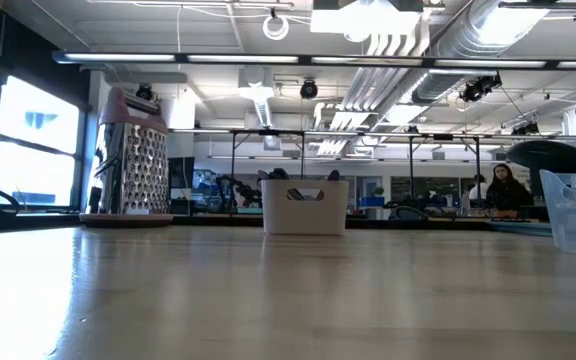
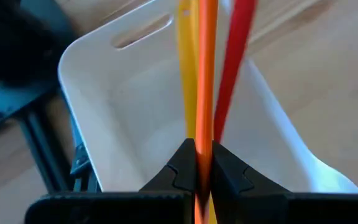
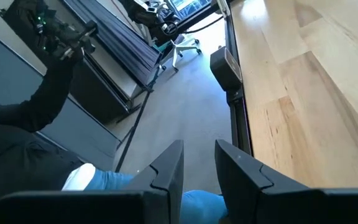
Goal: Pick & Place Kitchen Items
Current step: Put the orange spatula into the left white bin, then return to Home Position
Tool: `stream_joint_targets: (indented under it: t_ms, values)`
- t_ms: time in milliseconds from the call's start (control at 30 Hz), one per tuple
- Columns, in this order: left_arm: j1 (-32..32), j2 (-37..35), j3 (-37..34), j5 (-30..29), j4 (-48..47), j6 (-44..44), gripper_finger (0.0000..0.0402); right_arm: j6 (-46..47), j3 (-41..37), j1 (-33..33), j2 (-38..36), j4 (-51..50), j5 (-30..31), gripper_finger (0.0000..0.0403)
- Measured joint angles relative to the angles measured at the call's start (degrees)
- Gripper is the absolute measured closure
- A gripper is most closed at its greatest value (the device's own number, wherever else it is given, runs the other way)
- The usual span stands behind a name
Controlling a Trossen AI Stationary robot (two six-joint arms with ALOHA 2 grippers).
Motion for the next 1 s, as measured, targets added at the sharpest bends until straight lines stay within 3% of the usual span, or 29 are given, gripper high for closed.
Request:
stream_joint_targets:
  t_ms: [133,400,533,767,1000]
  values:
    - [-0.19,0.08,0.06,-5.59,0.46,1.04,0.0388,0.21,0.0,-0.3,0.0,-0.01,0.03,0.0319]
    - [-0.35,-0.01,0.07,-0.33,1.78,1.04,0.0388,-0.5,0.0,-1.36,0.02,-0.52,-0.04,0.0319]
    - [-0.58,-0.01,0.07,-1.81,4.27,2.57,0.0386,-1.47,0.0,-1.77,0.02,-0.48,-0.3,0.0319]
    - [-0.56,-0.01,0.07,-1.73,4.51,5.19,0.0341,-1.34,0.0,-1.78,0.02,-0.48,-0.7,0.0319]
    - [-0.56,-0.03,0.07,-1.61,5.08,6.04,0.0335,-1.34,0.0,-1.74,0.02,-0.47,-0.7,0.0319]
